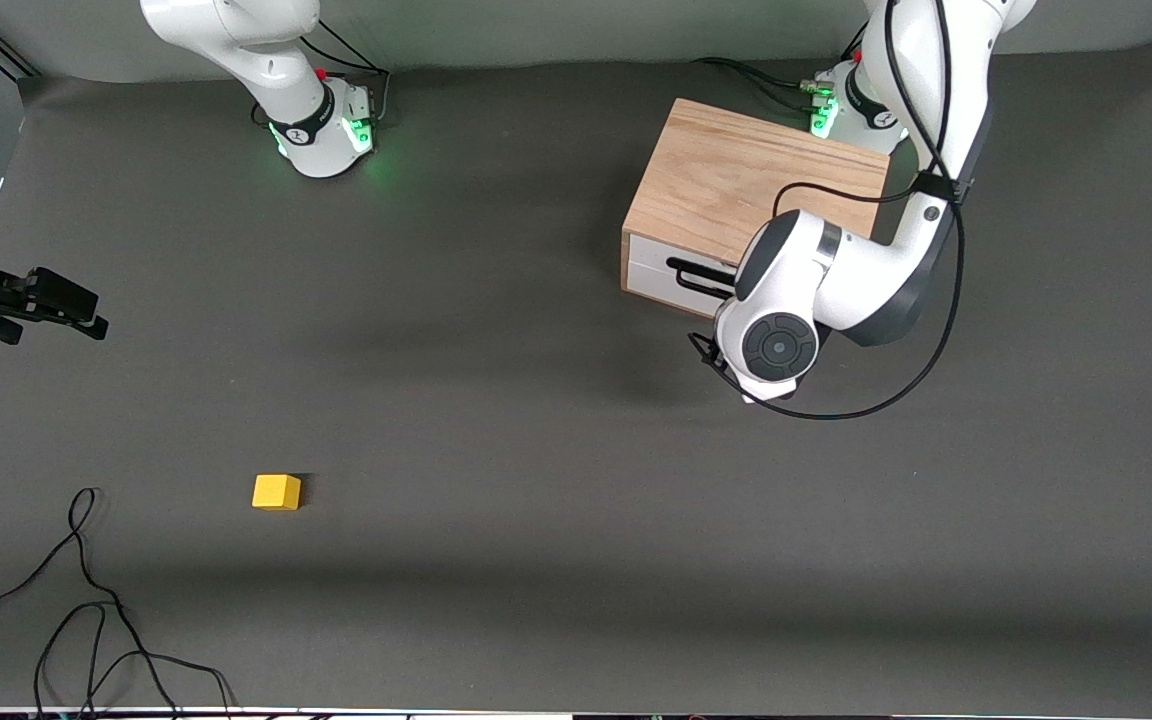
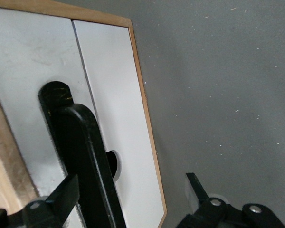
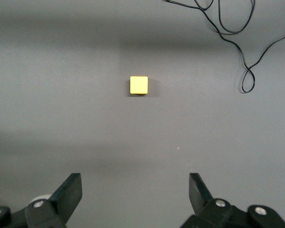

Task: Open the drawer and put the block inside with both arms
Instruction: 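Pull the drawer handle outward with the left gripper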

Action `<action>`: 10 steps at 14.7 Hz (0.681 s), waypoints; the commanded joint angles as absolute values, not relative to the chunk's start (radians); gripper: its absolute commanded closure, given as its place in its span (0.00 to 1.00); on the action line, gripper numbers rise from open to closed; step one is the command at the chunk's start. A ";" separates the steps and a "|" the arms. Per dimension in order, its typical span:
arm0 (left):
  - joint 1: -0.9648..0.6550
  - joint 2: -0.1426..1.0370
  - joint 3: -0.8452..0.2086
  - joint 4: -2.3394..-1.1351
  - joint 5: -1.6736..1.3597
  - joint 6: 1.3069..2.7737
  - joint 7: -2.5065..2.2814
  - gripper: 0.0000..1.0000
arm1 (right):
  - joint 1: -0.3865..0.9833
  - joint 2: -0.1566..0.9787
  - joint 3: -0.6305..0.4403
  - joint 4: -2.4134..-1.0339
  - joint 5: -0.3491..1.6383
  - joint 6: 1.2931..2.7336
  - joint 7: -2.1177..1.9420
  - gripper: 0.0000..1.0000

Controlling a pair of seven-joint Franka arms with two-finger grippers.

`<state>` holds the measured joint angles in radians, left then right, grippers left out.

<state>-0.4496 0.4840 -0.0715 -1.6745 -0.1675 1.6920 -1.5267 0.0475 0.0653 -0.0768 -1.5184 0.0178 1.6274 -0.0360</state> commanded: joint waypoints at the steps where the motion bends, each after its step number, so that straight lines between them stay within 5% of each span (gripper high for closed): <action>1: -0.459 0.505 -0.066 -1.671 -0.178 1.680 -1.534 0.01 | 0.055 0.075 -0.084 -1.509 0.020 1.617 -0.040 0.00; 10: -0.451 0.549 -0.066 -1.649 -0.176 1.713 -1.532 0.01 | 0.055 0.072 -0.084 -1.506 0.020 1.617 -0.040 0.00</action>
<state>-0.4482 0.5211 -0.0703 -1.6740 -0.1679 1.7037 -1.5267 0.0482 0.0715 -0.0769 -1.5182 0.0178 1.6274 -0.0360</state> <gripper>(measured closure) 0.004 0.000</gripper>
